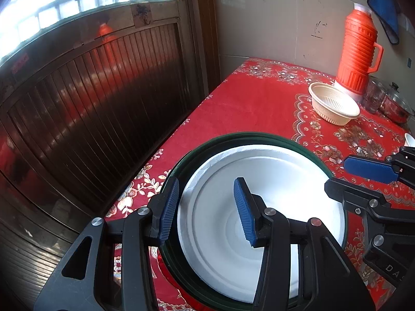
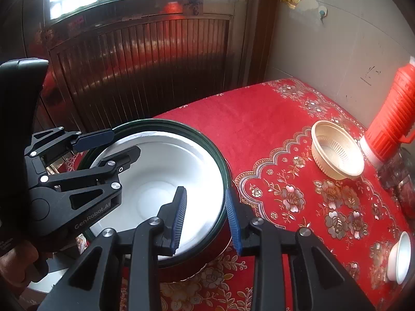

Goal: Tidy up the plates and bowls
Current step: 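Lower the white bowl into the green basin and open the left gripper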

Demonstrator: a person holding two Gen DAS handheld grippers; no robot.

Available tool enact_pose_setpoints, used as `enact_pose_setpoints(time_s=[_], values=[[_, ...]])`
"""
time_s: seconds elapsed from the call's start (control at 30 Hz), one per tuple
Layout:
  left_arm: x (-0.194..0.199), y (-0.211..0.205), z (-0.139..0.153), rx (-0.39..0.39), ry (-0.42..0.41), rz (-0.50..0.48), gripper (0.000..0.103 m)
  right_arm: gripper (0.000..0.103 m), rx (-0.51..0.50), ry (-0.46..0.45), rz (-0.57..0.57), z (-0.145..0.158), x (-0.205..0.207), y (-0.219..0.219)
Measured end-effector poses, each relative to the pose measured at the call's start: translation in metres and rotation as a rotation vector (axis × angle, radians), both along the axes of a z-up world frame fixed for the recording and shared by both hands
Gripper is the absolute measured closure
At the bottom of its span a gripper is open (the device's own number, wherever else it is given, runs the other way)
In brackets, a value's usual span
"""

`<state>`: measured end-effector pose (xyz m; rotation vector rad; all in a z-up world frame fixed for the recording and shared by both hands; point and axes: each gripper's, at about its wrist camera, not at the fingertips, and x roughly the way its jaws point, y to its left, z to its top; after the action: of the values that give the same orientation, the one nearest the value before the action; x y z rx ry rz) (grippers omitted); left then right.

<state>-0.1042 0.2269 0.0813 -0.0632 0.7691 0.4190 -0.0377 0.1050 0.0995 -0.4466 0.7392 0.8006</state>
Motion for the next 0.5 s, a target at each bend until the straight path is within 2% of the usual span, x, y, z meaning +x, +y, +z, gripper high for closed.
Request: enact_pose_setpoints(time_s=[0.07, 0.17, 0.23, 0.5], values=[[-0.001, -0.002, 0.003, 0.0, -0.019, 0.0, 0.043, 0.072, 0.004, -0.015, -0.006, 0.003, -0.001, -0.002], [-0.003, -0.006, 0.01, 0.001, -0.051, 0.001, 0.042, 0.067, 0.01, -0.044, -0.027, 0.008, -0.003, -0.007], [-0.001, -0.009, 0.014, 0.01, -0.059, -0.002, 0.04, 0.06, 0.015, -0.065, -0.042, 0.011, -0.003, -0.012], [0.014, -0.039, 0.023, 0.0, -0.082, -0.066, 0.038, 0.057, 0.025, -0.104, -0.118, 0.02, 0.005, -0.038]])
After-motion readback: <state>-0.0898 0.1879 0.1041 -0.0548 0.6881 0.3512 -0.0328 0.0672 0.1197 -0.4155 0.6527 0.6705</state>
